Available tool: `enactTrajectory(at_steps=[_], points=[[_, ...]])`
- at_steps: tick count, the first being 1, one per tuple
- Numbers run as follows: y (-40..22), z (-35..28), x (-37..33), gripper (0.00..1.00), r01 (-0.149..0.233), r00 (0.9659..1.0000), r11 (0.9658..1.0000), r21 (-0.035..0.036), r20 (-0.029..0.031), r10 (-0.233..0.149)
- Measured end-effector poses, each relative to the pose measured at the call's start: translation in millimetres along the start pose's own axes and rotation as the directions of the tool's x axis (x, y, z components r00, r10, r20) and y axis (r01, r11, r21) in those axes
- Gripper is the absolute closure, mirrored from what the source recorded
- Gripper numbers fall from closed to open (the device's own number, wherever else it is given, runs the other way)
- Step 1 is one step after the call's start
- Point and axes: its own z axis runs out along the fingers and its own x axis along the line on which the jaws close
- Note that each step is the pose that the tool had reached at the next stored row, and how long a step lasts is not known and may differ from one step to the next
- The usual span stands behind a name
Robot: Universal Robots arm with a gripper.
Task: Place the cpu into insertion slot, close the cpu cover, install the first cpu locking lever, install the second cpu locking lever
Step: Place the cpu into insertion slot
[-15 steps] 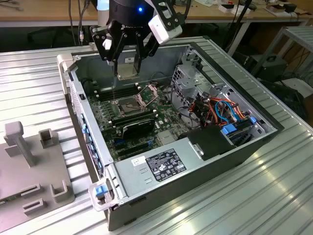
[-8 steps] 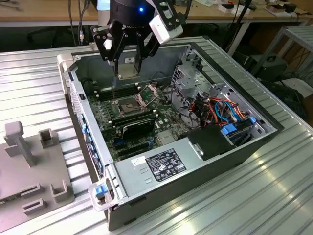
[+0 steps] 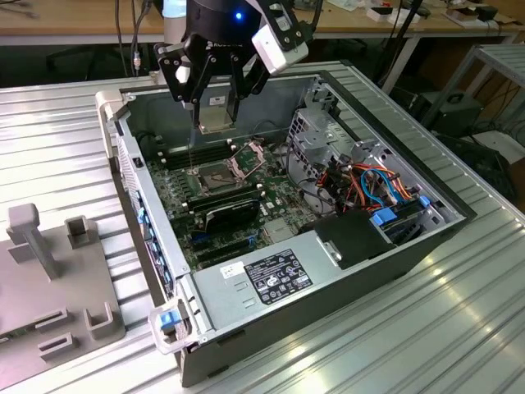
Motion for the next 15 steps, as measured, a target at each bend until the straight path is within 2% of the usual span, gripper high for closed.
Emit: enactTrajectory(at_steps=[9, 15], points=[[1.0, 0.1, -0.5, 0.45, -0.003, 1.0, 1.0, 0.0001, 0.0001, 0.003], [1.1, 0.1, -0.5, 0.45, -0.033, 0.9995, 0.9995, 0.0007, 0.0015, 0.033]])
